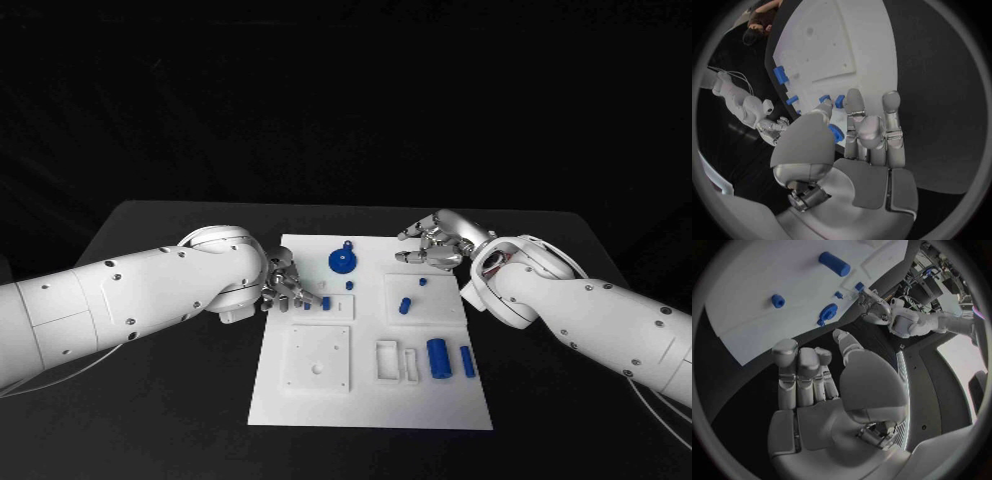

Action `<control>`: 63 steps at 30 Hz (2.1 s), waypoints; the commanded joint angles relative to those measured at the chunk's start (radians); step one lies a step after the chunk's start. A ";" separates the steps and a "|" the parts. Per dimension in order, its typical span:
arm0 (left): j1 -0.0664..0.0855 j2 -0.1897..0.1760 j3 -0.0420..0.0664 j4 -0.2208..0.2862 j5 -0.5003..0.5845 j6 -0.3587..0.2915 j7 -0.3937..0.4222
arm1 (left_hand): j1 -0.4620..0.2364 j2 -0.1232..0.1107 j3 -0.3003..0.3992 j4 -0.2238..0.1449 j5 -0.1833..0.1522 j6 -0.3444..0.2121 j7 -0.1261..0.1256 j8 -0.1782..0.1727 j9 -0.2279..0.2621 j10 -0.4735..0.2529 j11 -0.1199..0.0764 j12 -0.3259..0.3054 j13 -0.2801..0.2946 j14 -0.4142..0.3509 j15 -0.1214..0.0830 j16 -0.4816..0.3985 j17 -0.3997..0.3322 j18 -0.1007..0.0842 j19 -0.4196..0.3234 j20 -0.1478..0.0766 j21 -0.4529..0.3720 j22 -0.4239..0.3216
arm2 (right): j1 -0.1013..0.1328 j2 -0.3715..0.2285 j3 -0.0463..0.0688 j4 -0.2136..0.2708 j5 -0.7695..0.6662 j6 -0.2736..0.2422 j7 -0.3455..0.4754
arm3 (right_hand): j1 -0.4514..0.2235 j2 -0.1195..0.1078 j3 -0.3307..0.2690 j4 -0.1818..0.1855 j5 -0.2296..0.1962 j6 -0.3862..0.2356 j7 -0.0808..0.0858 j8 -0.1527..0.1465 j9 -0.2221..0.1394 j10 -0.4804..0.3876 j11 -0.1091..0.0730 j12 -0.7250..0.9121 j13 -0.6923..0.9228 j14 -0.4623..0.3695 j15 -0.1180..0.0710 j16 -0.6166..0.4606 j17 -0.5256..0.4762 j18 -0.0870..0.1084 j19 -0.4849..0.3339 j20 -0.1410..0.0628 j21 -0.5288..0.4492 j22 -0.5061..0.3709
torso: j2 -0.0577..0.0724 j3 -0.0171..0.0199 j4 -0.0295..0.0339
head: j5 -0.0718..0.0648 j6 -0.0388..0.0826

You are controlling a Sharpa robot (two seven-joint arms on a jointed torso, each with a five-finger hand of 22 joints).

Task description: Assemble the parts on the task board

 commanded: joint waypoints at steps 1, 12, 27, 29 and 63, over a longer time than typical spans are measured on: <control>-0.004 0.000 -0.003 -0.002 0.002 0.003 -0.002 | -0.003 -0.015 -0.003 0.009 -0.007 0.005 0.002 -0.006 0.000 0.050 -0.005 0.000 0.000 -0.002 -0.008 -0.007 0.000 -0.008 -0.001 -0.009 -0.004 0.018 | -0.001 0.000 0.000 0.001 -0.002 0.006 0.008 | -0.012 -0.001 -0.002 0.004 0.006 -0.007 -0.001 -0.003 -0.001 -0.007 -0.001 -0.006 -0.001 0.001 0.000 -0.004 -0.001 0.004 0.008 -0.001 -0.004 0.097 | 0.000 -0.0001 0.0000 | 0.000 0.000; -0.004 -0.006 0.012 -0.003 0.009 -0.012 0.006 | 0.001 -0.002 0.002 0.004 -0.008 0.005 0.002 -0.008 0.000 0.050 -0.004 0.001 -0.002 -0.003 -0.008 -0.008 -0.002 -0.009 -0.001 -0.010 -0.004 0.018 | -0.001 0.000 0.000 0.000 -0.001 0.006 0.008 | -0.012 -0.001 -0.002 0.004 0.006 -0.007 -0.001 -0.003 -0.001 -0.007 -0.001 -0.006 -0.001 0.001 0.000 -0.004 -0.001 0.004 0.008 -0.001 -0.004 0.097 | 0.000 -0.0010 -0.0005 | -0.001 0.000; 0.000 -0.028 0.059 0.018 0.044 -0.030 0.013 | -0.001 0.021 0.008 -0.031 -0.002 0.002 0.003 -0.006 0.001 0.050 -0.003 0.000 -0.002 -0.002 -0.007 -0.011 -0.006 -0.008 -0.001 -0.008 -0.006 0.018 | -0.001 -0.001 0.000 -0.001 -0.001 0.005 0.008 | -0.012 -0.001 -0.002 0.004 0.006 -0.007 -0.001 -0.003 -0.001 -0.007 -0.001 -0.006 -0.001 0.001 0.000 -0.004 -0.001 0.004 0.008 -0.001 -0.004 0.097 | 0.000 -0.0007 0.0009 | 0.000 0.002; 0.000 -0.031 0.063 0.020 0.049 -0.037 0.016 | -0.003 0.024 0.009 -0.035 -0.001 0.001 0.003 -0.006 0.001 0.050 -0.003 -0.001 -0.002 -0.003 -0.007 -0.012 -0.007 -0.007 -0.002 -0.008 -0.006 0.018 | -0.001 -0.001 0.000 -0.001 -0.001 0.005 0.008 | -0.012 -0.001 -0.002 0.004 0.006 -0.007 -0.001 -0.003 -0.001 -0.007 -0.001 -0.006 -0.001 0.001 0.000 -0.004 -0.001 0.004 0.008 -0.001 -0.004 0.097 | 0.000 -0.0007 -0.0001 | 0.000 0.002; -0.009 0.049 0.019 -0.025 -0.263 -0.413 0.657 | 0.325 0.122 0.014 -0.460 0.034 -0.047 0.131 -0.243 -0.930 -0.262 0.150 -0.557 -0.207 -0.174 0.113 -0.381 -0.403 0.054 -0.098 0.102 -0.250 -0.028 | -0.001 0.000 0.003 -0.027 0.083 -0.092 0.035 | -0.024 -0.016 0.098 -0.028 0.002 0.040 -0.006 -0.001 0.002 0.006 -0.014 -0.420 -0.473 -0.019 -0.013 -0.209 -0.244 0.002 0.001 -0.014 -0.215 0.066 | 0.002 -0.0010 -0.0016 | -0.010 0.018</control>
